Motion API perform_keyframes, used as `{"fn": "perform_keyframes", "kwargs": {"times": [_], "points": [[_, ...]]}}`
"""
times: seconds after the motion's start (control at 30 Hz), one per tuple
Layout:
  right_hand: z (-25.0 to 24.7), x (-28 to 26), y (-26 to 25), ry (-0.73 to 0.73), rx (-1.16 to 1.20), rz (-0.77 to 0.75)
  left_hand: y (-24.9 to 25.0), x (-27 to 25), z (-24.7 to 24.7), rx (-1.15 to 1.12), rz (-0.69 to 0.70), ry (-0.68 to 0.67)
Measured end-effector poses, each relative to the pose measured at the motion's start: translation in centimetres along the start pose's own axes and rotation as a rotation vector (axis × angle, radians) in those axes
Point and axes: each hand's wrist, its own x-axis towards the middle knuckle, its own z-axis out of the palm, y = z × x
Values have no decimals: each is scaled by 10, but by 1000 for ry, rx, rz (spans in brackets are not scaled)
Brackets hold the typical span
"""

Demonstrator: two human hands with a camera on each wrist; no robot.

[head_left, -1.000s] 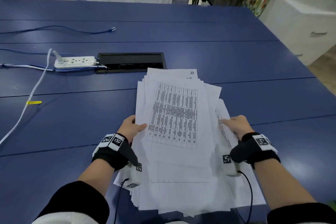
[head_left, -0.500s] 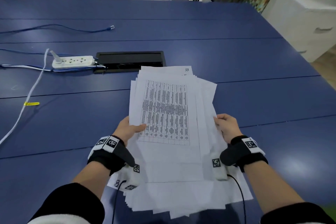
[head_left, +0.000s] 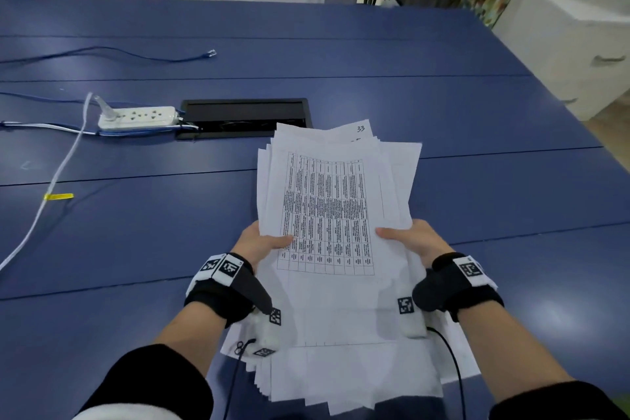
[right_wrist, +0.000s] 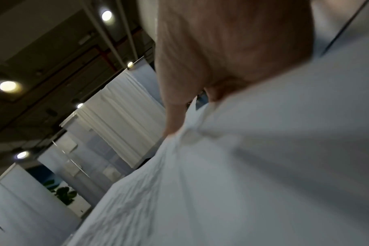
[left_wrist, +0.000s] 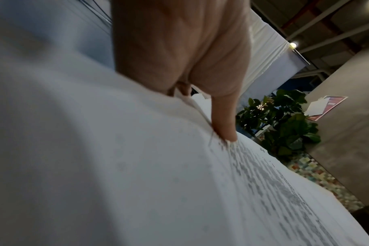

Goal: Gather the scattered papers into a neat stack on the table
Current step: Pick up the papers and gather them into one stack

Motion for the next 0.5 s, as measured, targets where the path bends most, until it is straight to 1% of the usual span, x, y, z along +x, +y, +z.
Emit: {"fn": "perform_keyframes", "kwargs": {"times": [0.1,0.2,0.27,0.4,0.5], "points": [[2,-9,-7,-18,68,-61,0,-5,2,22,85,64],[3,-22,-31,-6,143,-200,23,-15,-4,-15,217,95],[4,-33,-58,34,187,-332,55,-23,-12,-50,357,102],[9,-54,-125,104,326,-626,135,-38,-25,-105,637,141],[14,-62,-160,148,400,-762,175,-53,-27,-139,792,210]]}}
